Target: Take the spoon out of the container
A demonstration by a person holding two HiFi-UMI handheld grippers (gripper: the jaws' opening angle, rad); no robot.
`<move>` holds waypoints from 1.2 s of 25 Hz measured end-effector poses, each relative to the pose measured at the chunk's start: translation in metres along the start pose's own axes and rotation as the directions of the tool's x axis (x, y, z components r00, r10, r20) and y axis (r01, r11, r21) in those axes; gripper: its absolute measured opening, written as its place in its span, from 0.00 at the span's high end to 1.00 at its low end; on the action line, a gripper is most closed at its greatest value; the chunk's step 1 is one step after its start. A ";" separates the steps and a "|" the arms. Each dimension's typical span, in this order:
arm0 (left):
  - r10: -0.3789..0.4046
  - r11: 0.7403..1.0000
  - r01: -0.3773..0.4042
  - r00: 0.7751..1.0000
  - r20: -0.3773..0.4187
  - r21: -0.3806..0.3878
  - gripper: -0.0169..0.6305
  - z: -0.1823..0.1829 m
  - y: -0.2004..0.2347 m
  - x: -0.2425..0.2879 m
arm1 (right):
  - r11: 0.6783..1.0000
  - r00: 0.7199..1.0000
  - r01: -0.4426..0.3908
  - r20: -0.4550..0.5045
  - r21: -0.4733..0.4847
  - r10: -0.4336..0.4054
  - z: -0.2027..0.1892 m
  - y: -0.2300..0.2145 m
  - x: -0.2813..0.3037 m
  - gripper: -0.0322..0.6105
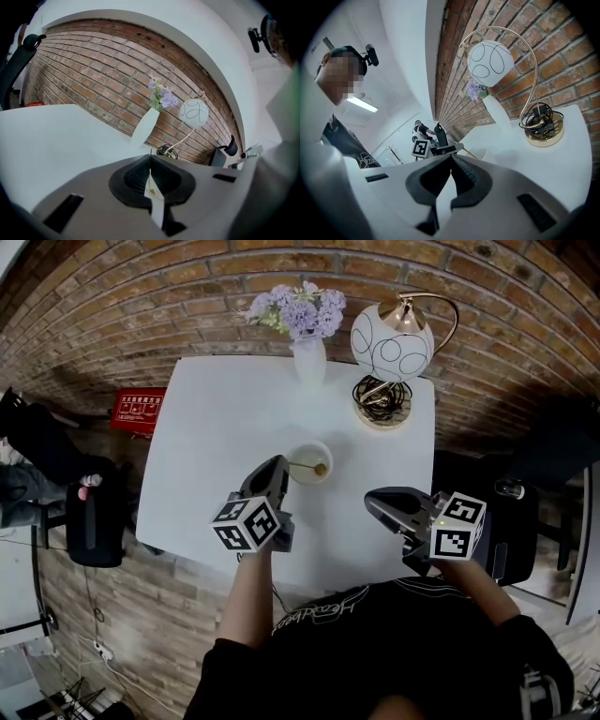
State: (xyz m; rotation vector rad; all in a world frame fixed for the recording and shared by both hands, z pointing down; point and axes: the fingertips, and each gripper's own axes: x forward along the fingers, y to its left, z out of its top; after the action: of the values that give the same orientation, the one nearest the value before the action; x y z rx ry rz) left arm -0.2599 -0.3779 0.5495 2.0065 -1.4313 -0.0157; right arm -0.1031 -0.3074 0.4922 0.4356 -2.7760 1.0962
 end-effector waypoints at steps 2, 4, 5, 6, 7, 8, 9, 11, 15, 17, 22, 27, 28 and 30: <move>0.001 1.000 -0.001 1.000 0.015 0.015 0.96 0.004 -0.005 -0.002 | 1.000 1.000 0.001 0.007 -0.004 -0.001 0.001 0.002 -0.003 0.95; -0.003 0.999 0.002 1.000 0.029 0.035 0.96 0.008 -0.011 -0.005 | 1.000 1.000 0.004 0.017 -0.006 -0.003 0.002 0.004 -0.006 0.95; -0.003 0.999 0.001 0.999 0.034 0.049 0.96 0.010 -0.013 -0.007 | 1.000 1.000 0.006 0.021 -0.008 -0.006 0.002 0.005 -0.007 0.95; -0.003 0.998 0.000 0.999 0.039 0.064 0.96 0.013 -0.016 -0.008 | 1.000 1.000 0.008 0.025 -0.011 -0.008 0.002 0.006 -0.008 0.95; -0.002 0.997 -0.001 0.999 0.047 0.077 0.96 0.016 -0.018 -0.011 | 1.000 1.000 0.009 0.027 -0.014 -0.008 0.002 0.007 -0.009 0.95; -0.002 0.996 -0.003 0.998 0.058 0.087 0.96 0.021 -0.021 -0.014 | 1.000 1.000 0.009 0.028 -0.019 -0.008 0.003 0.009 -0.010 0.95; -0.001 0.995 -0.006 0.997 0.071 0.095 0.96 0.025 -0.024 -0.018 | 1.000 1.000 0.008 0.030 -0.023 -0.007 0.004 0.010 -0.011 0.95; 0.006 0.994 -0.017 0.995 0.096 0.110 0.96 0.036 -0.030 -0.028 | 1.000 0.999 0.000 0.039 -0.025 0.001 0.007 0.015 -0.013 0.95; -0.007 0.994 -0.009 0.990 0.141 0.112 0.96 0.053 -0.048 -0.053 | 0.999 0.997 -0.018 0.072 -0.044 0.022 0.020 0.027 -0.019 0.95; -0.018 0.993 0.000 0.988 0.156 0.115 0.96 0.059 -0.059 -0.069 | 0.996 0.997 -0.007 0.080 -0.091 0.014 0.026 0.033 -0.021 0.95; -0.064 0.989 0.043 0.988 0.144 0.144 0.96 0.059 -0.094 -0.106 | 0.989 0.993 -0.033 0.110 -0.146 0.049 0.037 0.057 -0.025 0.95; -0.087 0.983 0.068 0.990 0.107 0.169 0.96 0.045 -0.124 -0.137 | 0.979 0.991 -0.060 0.103 -0.197 0.081 0.031 0.082 -0.028 0.95; -0.090 0.983 0.072 0.991 0.098 0.168 0.96 0.042 -0.127 -0.142 | 0.978 0.991 -0.069 0.103 -0.195 0.090 0.028 0.086 -0.030 0.95; -0.094 0.984 0.078 0.991 0.092 0.162 0.96 0.037 -0.134 -0.152 | 0.979 0.989 -0.080 0.109 -0.190 0.102 0.024 0.091 -0.034 0.95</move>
State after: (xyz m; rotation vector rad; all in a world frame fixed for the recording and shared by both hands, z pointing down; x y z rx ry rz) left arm -0.2227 -0.2434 0.3980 2.2244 -1.4455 -0.0412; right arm -0.0990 -0.2529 0.4078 0.3651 -2.9945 0.8435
